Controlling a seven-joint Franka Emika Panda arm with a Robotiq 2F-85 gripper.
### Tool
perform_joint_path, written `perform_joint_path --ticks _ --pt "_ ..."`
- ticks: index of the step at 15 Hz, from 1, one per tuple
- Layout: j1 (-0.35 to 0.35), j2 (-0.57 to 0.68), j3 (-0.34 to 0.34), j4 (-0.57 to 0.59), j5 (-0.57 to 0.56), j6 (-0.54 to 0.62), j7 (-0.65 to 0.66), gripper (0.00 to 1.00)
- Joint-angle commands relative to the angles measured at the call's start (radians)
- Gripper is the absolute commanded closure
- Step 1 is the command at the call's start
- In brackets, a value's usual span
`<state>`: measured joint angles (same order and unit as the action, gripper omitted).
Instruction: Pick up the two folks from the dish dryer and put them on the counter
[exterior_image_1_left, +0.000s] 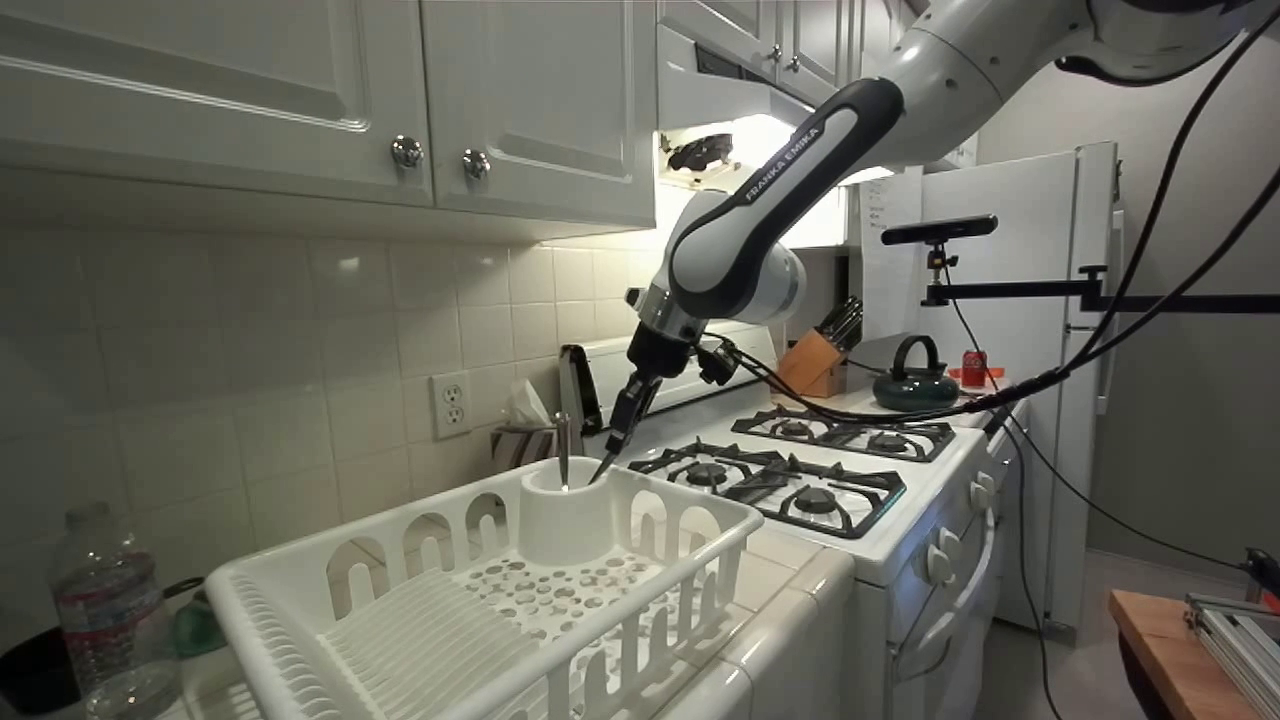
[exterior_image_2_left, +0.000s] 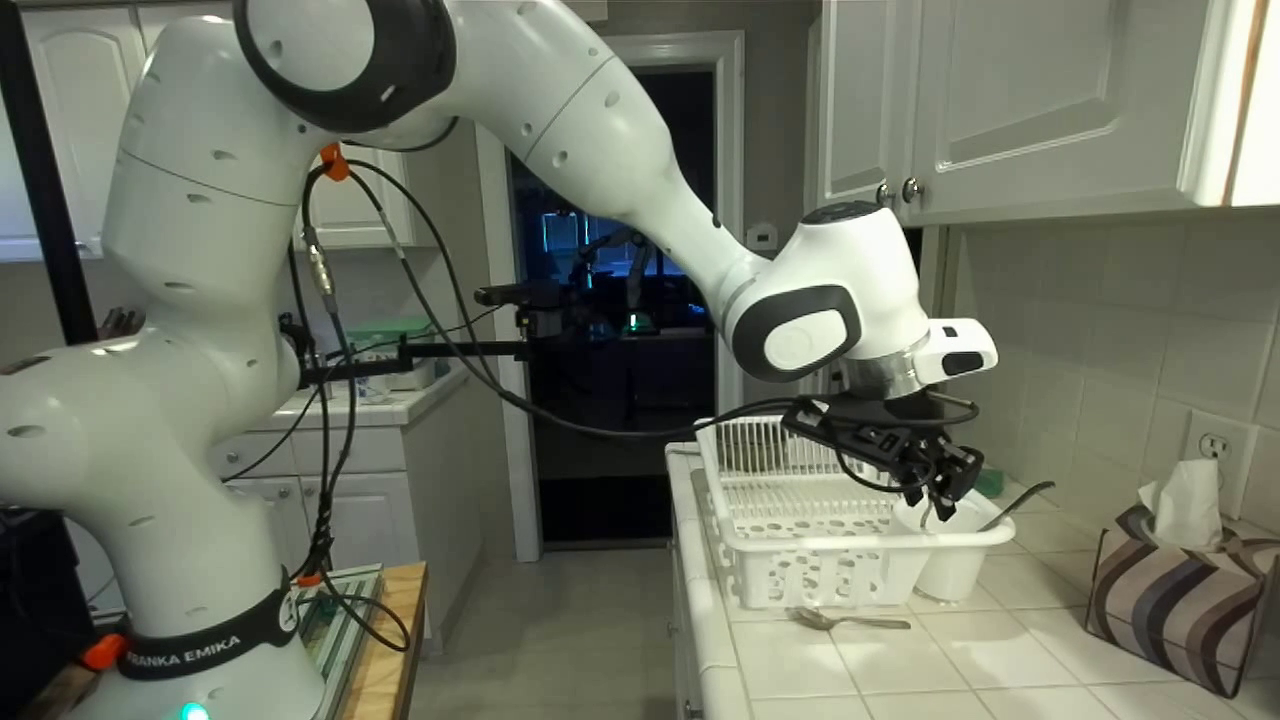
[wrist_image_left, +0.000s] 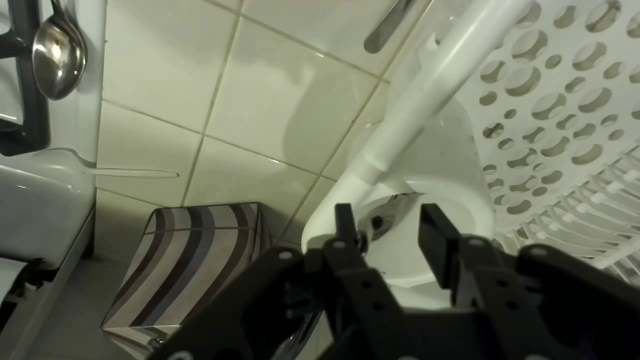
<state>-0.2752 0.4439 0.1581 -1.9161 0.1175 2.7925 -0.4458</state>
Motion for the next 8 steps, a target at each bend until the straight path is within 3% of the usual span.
perform_joint_path --ticks 1,2,8 --pt "-0.017 0.023 0.020 0.029 0.032 0.010 -0.038 0.91" --pt "-0.018 0.024 0.022 0.030 0.033 0.010 -0.039 0.98" --pt "-0.013 0.030 0.025 0.038 0.029 0.008 -0.032 0.98"
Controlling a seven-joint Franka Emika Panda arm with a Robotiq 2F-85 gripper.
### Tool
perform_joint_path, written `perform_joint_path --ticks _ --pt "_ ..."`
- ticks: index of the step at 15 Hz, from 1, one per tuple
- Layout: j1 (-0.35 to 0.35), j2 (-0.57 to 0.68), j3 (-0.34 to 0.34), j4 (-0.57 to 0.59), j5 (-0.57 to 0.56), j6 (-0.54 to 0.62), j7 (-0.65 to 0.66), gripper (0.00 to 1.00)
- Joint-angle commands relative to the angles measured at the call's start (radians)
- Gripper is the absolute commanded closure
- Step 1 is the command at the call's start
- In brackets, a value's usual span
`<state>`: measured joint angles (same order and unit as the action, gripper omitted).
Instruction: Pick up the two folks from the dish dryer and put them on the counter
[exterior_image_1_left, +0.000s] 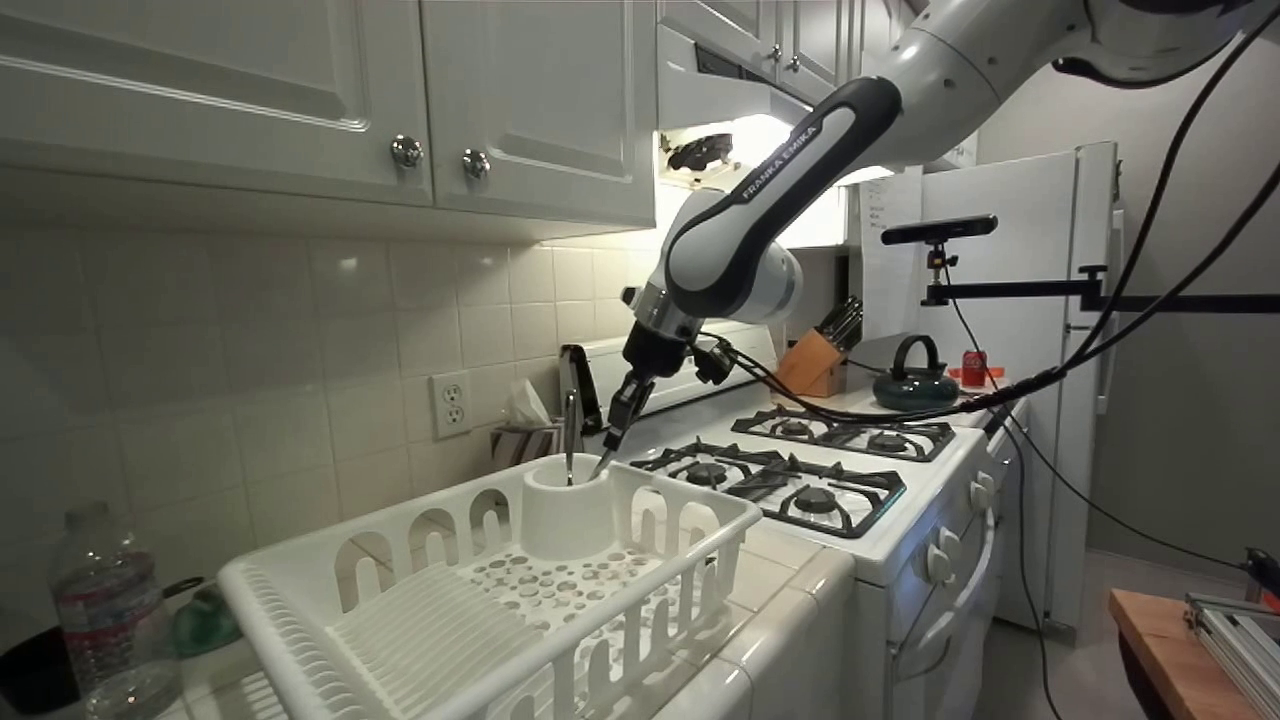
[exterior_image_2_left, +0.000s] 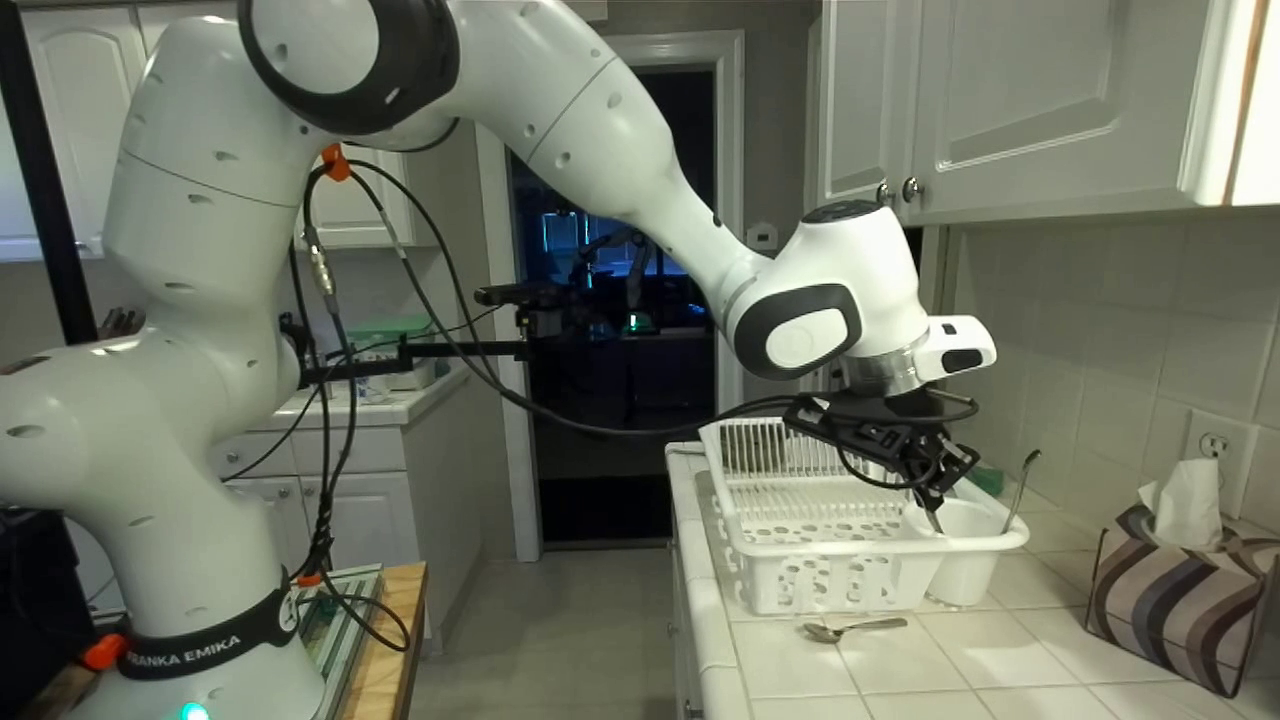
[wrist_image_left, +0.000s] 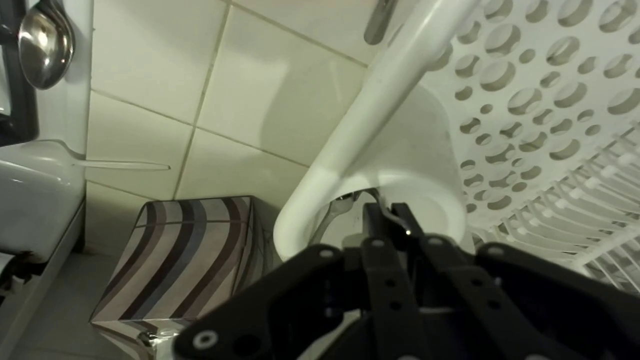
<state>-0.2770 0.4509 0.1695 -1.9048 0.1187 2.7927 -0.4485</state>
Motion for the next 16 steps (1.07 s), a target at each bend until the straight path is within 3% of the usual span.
perform_joint_path --ticks 1,16 --pt "-0.011 0.025 0.013 0.027 0.027 0.009 -0.029 0.98" --pt "-0.049 -0.029 0.061 0.013 0.103 -0.008 -0.047 0.98"
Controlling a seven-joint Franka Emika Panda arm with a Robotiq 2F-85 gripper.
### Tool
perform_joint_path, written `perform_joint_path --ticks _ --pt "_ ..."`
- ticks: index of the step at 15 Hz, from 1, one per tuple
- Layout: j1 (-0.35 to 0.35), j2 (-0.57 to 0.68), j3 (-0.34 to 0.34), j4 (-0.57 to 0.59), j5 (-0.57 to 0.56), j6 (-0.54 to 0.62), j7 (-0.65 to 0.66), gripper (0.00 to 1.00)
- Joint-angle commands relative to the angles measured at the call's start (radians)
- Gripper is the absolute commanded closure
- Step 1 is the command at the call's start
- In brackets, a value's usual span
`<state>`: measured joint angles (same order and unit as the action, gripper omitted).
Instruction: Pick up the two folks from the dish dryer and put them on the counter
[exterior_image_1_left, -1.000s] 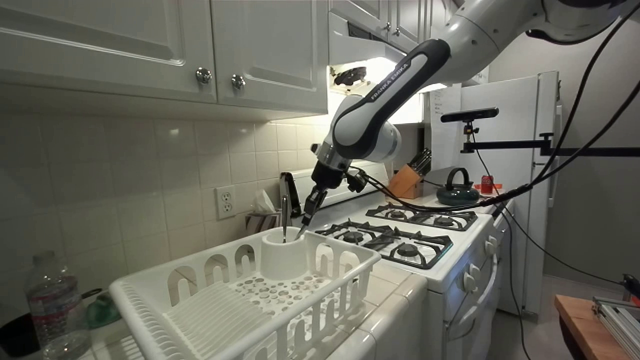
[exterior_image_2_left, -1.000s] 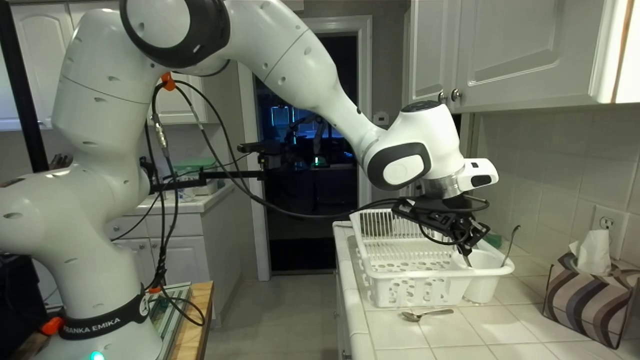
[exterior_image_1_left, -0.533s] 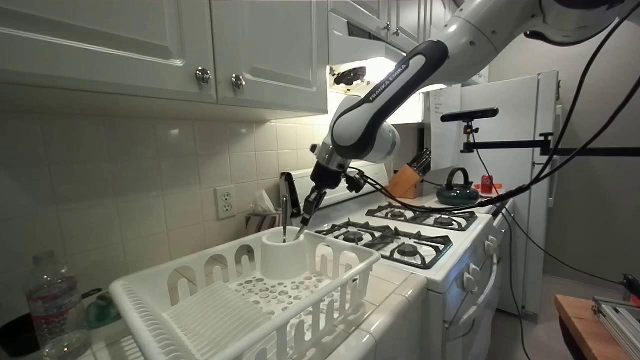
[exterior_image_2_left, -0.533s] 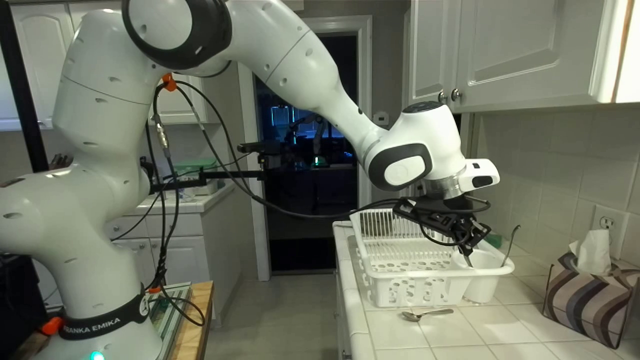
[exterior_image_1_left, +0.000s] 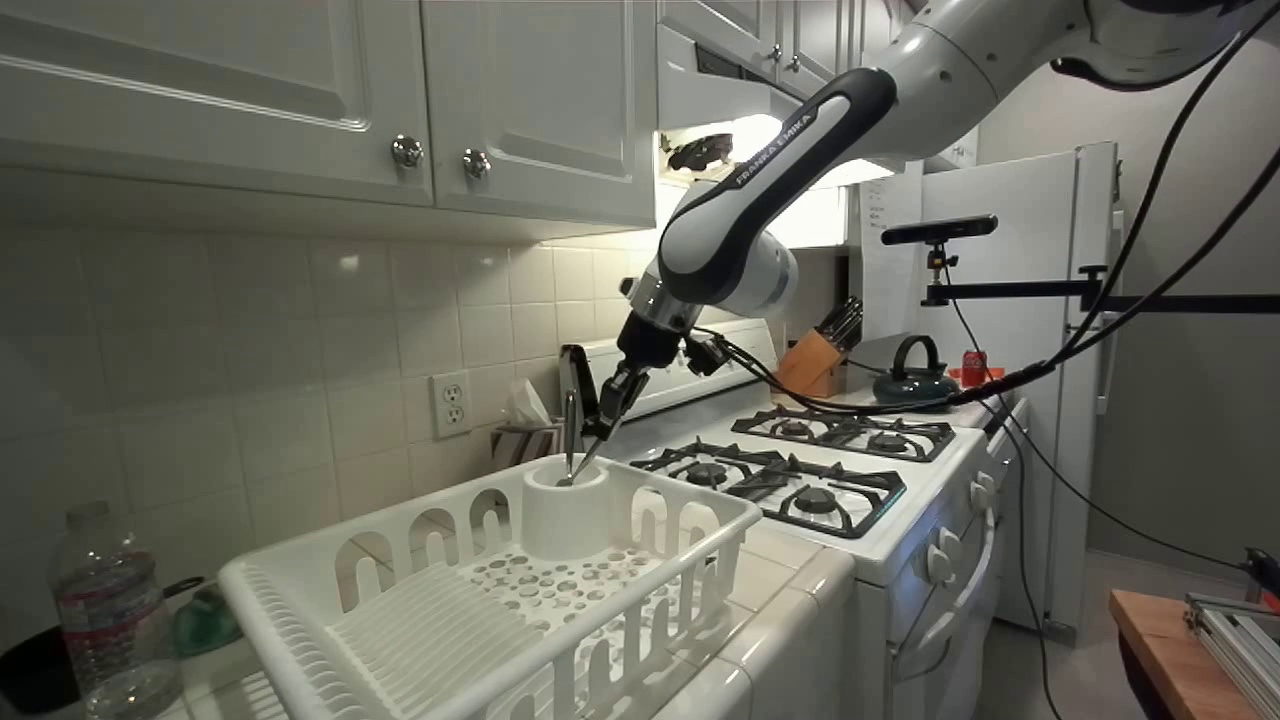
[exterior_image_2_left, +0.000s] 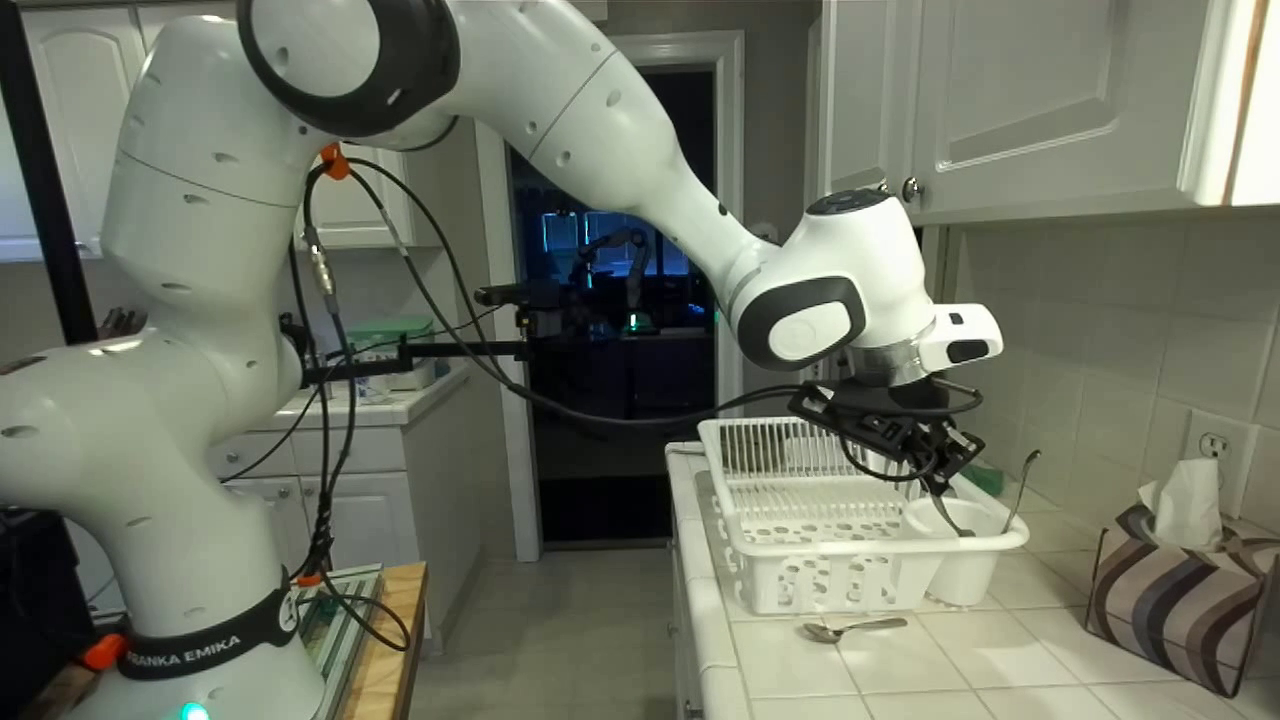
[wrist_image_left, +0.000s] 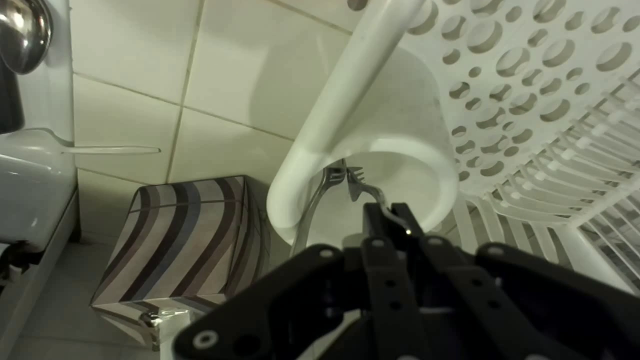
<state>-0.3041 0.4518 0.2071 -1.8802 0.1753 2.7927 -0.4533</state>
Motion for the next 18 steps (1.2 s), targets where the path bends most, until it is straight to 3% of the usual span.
perform_joint_path --ticks 1,9,18 --pt "-0.029 -0.039 0.031 -0.014 0.054 -0.016 -0.051 0.98" --pt "-0.060 -0.099 0.048 -0.017 0.119 -0.092 -0.142 0.98" --pt "-0.014 -0.189 -0.046 -0.041 0.120 -0.204 -0.175 0.98"
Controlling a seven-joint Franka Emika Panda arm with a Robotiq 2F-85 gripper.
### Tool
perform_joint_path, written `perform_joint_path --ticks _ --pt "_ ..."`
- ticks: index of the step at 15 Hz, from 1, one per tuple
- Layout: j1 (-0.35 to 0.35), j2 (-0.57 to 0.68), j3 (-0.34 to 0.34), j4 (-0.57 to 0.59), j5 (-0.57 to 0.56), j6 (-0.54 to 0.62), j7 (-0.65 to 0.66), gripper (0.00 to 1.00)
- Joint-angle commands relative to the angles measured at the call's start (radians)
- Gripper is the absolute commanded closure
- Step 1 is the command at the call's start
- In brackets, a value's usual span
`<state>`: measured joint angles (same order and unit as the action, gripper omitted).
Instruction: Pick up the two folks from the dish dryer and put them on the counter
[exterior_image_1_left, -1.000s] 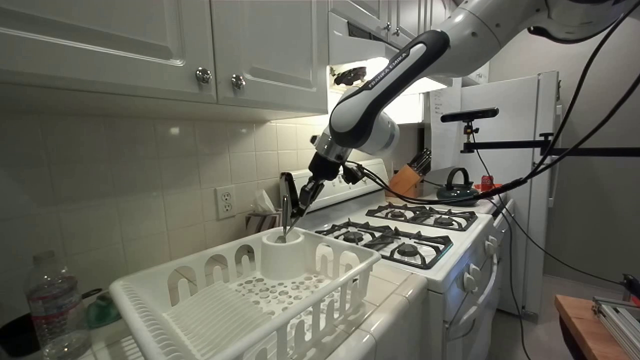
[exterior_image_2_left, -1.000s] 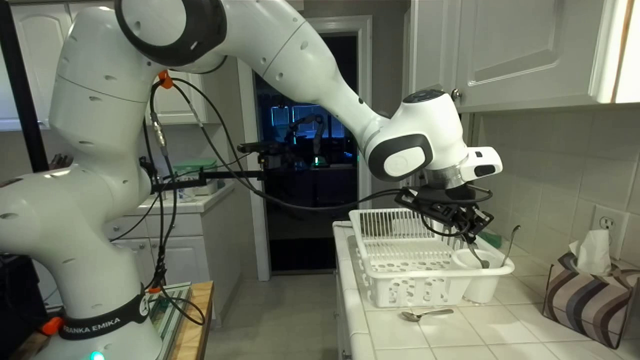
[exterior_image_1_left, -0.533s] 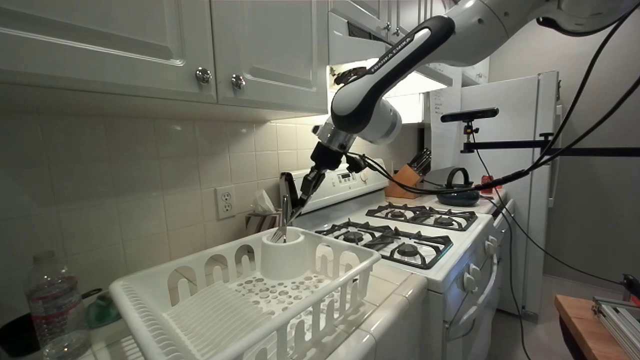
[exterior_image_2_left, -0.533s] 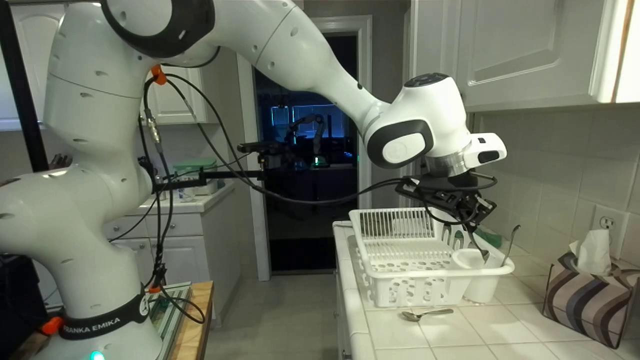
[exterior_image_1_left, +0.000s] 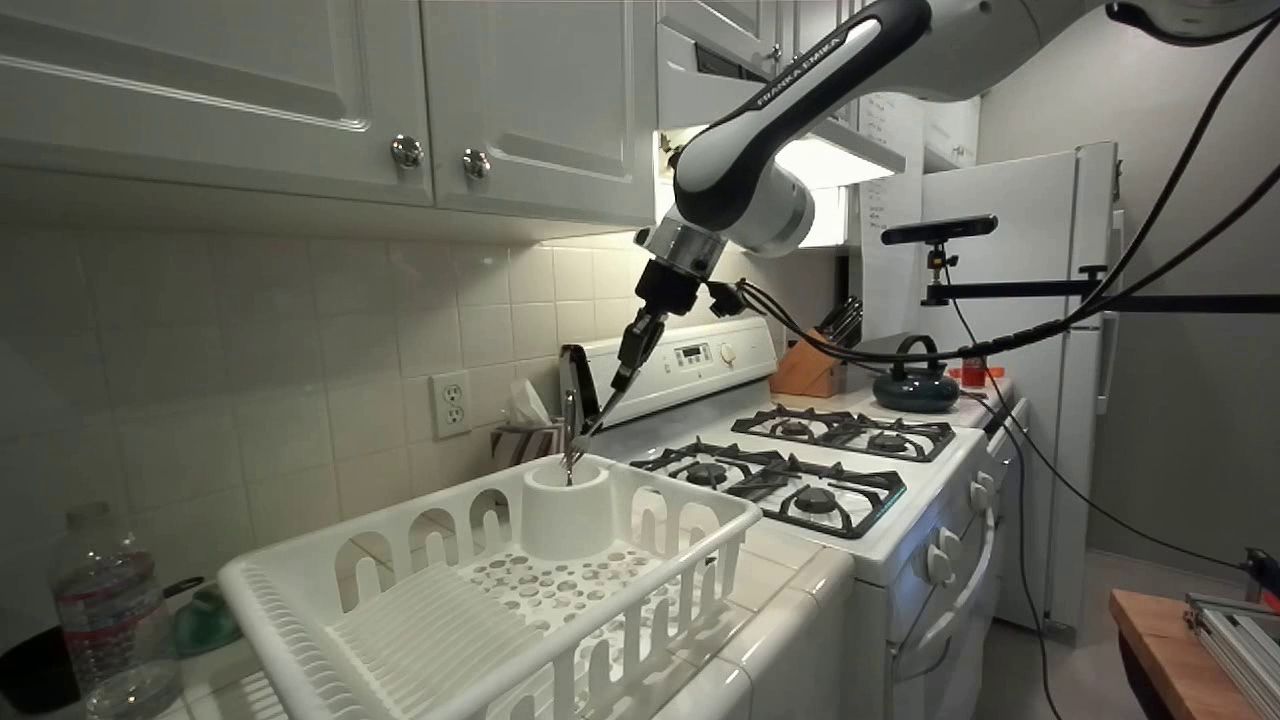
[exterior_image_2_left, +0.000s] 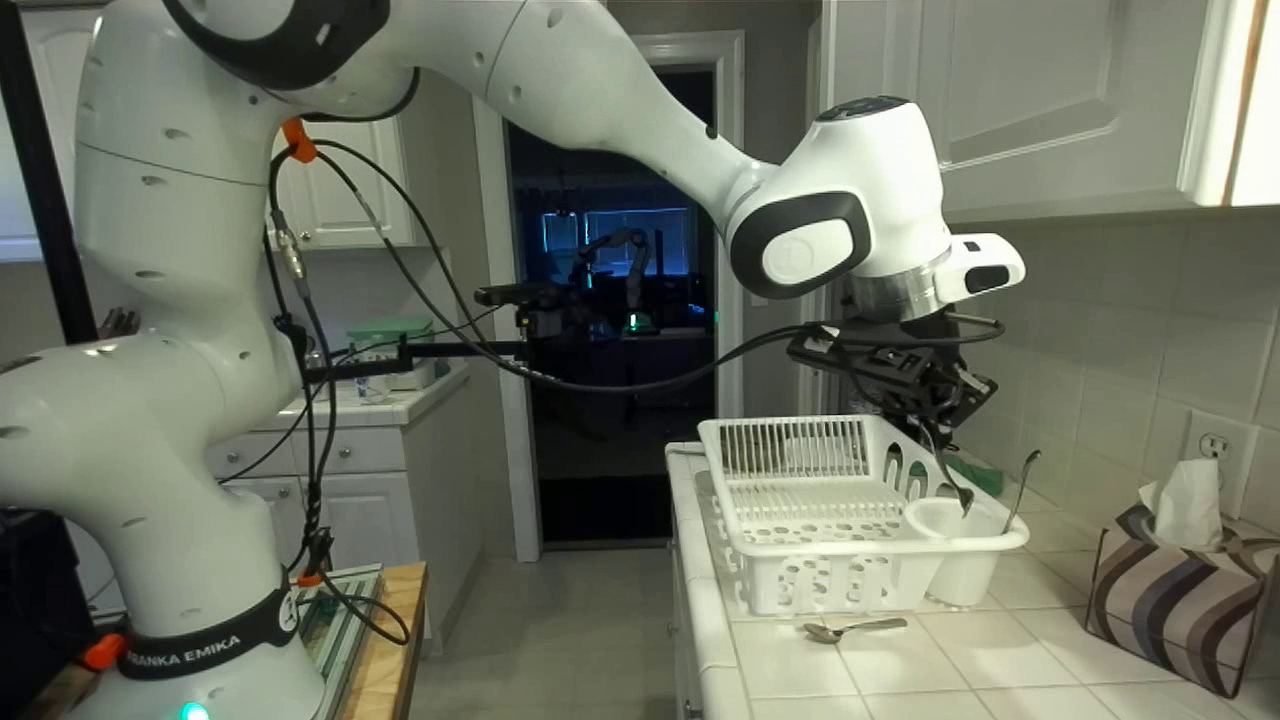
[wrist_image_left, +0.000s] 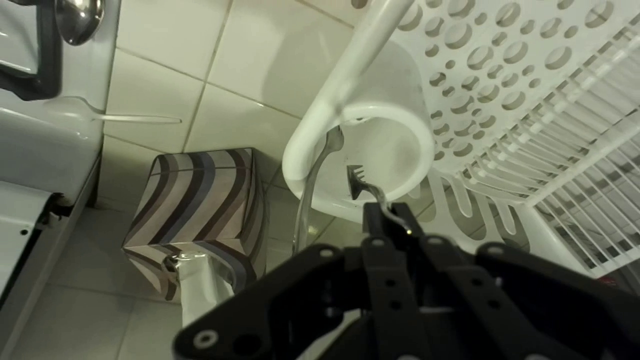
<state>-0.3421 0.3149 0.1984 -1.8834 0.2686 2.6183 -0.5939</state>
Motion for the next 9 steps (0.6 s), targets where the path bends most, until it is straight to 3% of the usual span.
perform_joint_path --ticks 1,9 --pt "0.030 -0.062 -0.048 -0.045 0.023 -0.033 -0.036 0.98" --pt "0.082 -0.112 -0.128 -0.097 -0.017 -0.043 -0.034 0.98"
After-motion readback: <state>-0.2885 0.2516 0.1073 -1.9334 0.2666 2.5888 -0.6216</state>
